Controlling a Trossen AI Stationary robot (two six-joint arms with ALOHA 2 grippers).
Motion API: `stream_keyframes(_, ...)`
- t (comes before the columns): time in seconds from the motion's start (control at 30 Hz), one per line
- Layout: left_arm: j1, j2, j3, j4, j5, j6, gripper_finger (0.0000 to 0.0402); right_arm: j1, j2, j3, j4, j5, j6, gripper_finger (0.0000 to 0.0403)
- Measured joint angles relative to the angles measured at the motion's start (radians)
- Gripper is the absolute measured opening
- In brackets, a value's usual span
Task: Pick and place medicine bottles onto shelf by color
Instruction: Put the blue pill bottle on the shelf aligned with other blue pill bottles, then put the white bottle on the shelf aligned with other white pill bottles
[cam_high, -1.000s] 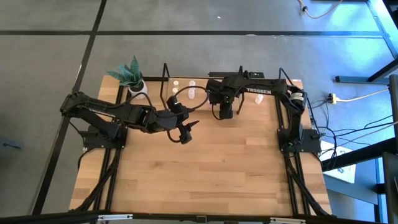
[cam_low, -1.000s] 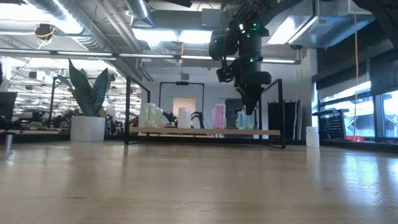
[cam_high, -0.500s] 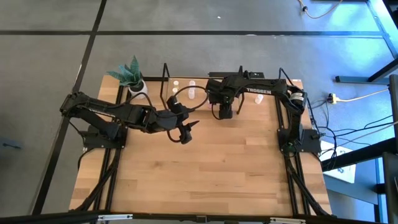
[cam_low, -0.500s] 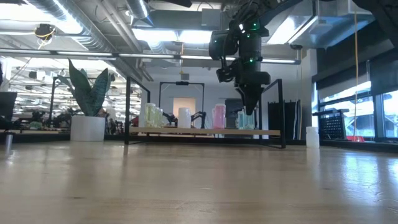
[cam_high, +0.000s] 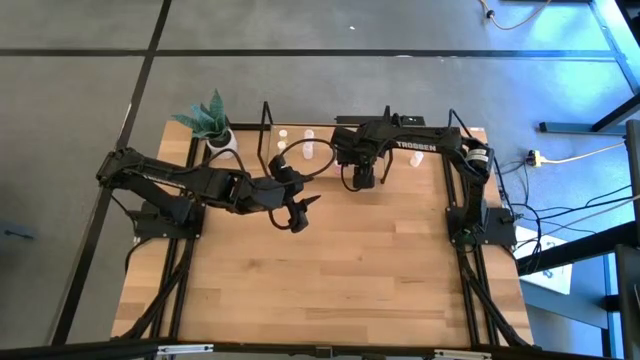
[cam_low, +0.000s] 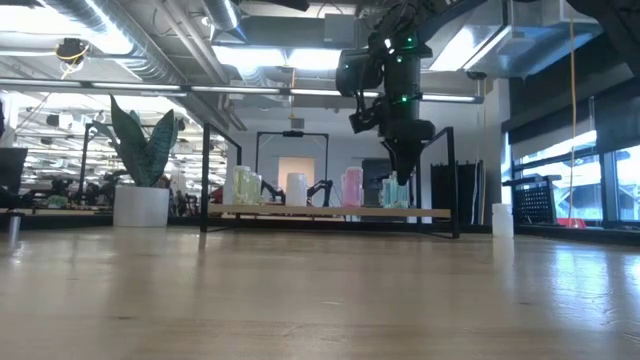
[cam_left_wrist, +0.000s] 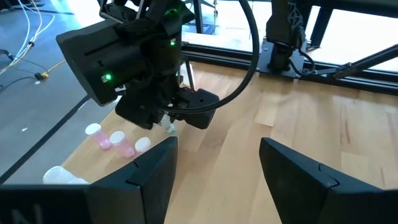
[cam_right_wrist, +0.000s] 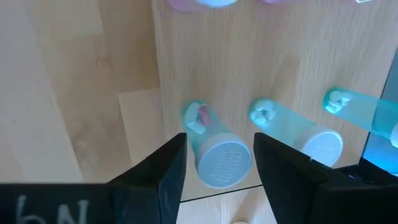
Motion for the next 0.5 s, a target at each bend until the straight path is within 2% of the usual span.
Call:
stream_keyframes(0.23,-0.003,0.000,0.000,0.000,0.000,0.000,0.0221,0.000,-0.001,0.000,-0.034,-0.008,0.013,0.0188)
stream_keyframes(0.43,-0.002,0.000,0.000,0.000,0.001,0.000,0.0221,0.000,-0.006,0.045,-0.094,-0.102,0.034,0.0188)
stream_keyframes(0.5,-0.002,0.000,0.000,0.000,0.001,0.000,0.0221,0.000,-0.007,0.073,-0.106,-0.104,0.034,0.0188)
